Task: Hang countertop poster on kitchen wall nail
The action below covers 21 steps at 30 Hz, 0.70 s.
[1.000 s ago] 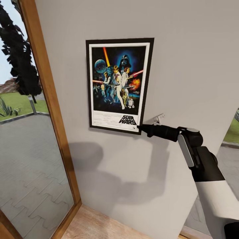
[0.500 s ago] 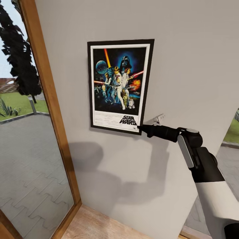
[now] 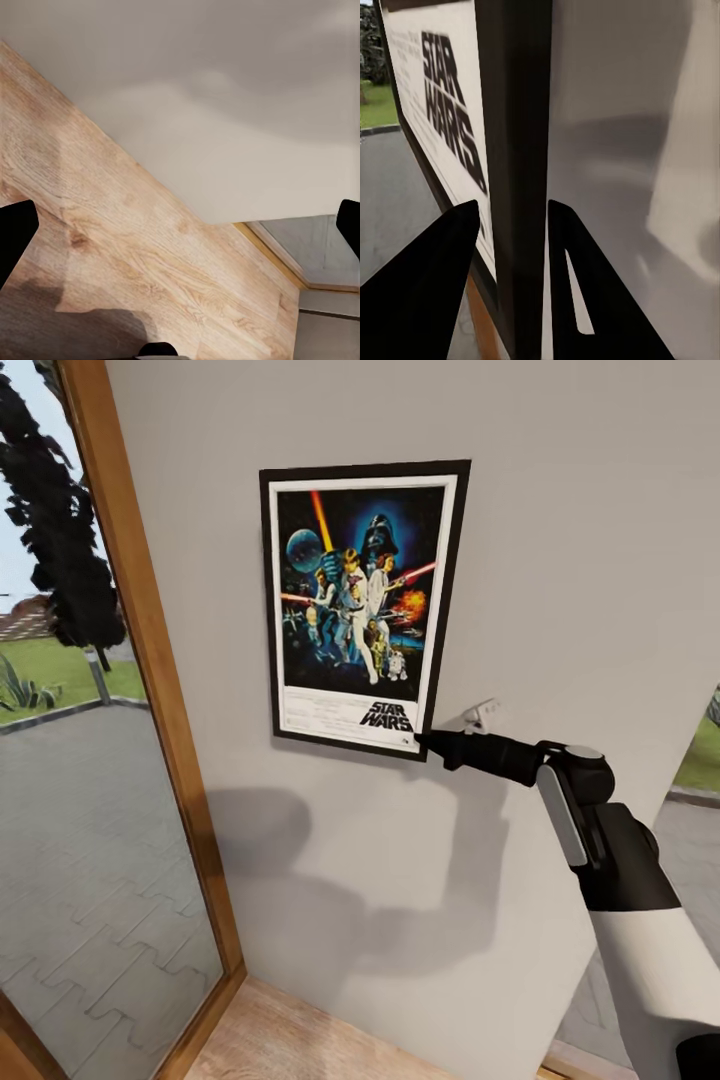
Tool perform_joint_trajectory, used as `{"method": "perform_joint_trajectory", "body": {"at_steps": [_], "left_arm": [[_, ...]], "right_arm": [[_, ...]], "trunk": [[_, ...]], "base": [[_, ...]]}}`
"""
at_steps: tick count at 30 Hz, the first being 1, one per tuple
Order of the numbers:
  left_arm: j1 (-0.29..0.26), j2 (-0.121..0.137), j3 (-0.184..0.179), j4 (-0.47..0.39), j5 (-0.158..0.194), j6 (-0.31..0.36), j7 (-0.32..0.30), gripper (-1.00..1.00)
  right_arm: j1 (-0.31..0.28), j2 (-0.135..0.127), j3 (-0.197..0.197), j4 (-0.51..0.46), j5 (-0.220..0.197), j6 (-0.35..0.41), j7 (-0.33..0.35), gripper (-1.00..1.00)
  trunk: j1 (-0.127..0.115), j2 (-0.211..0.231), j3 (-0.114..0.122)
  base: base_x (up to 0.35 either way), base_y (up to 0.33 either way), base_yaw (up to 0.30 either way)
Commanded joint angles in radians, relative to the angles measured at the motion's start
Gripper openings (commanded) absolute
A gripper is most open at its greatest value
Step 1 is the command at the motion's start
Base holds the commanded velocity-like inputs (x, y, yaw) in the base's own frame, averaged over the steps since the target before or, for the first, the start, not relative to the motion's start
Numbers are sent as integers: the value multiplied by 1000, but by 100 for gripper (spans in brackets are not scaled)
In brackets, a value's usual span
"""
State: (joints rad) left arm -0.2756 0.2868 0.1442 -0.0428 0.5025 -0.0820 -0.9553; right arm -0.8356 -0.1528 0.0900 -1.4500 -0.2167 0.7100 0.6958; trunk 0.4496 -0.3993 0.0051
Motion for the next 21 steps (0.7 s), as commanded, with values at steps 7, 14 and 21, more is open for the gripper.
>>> {"method": "perform_joint_trajectory", "body": {"at_steps": [7,14,21], "left_arm": [[0,0,7,1,-10,-9,-2,100],[0,0,6,1,-10,-9,-2,100],[0,0,5,1,-10,-9,-2,100]], "right_arm": [[8,-1,1,-10,-4,6,1,-100],[13,7,1,-11,-7,6,-74,-100],[13,9,1,-21,-6,6,-76,-100]], "trunk": [[0,-1,0],[0,-1,0],[0,-1,0]], "base": [[0,0,0],[0,0,0],[14,26,0]]}}
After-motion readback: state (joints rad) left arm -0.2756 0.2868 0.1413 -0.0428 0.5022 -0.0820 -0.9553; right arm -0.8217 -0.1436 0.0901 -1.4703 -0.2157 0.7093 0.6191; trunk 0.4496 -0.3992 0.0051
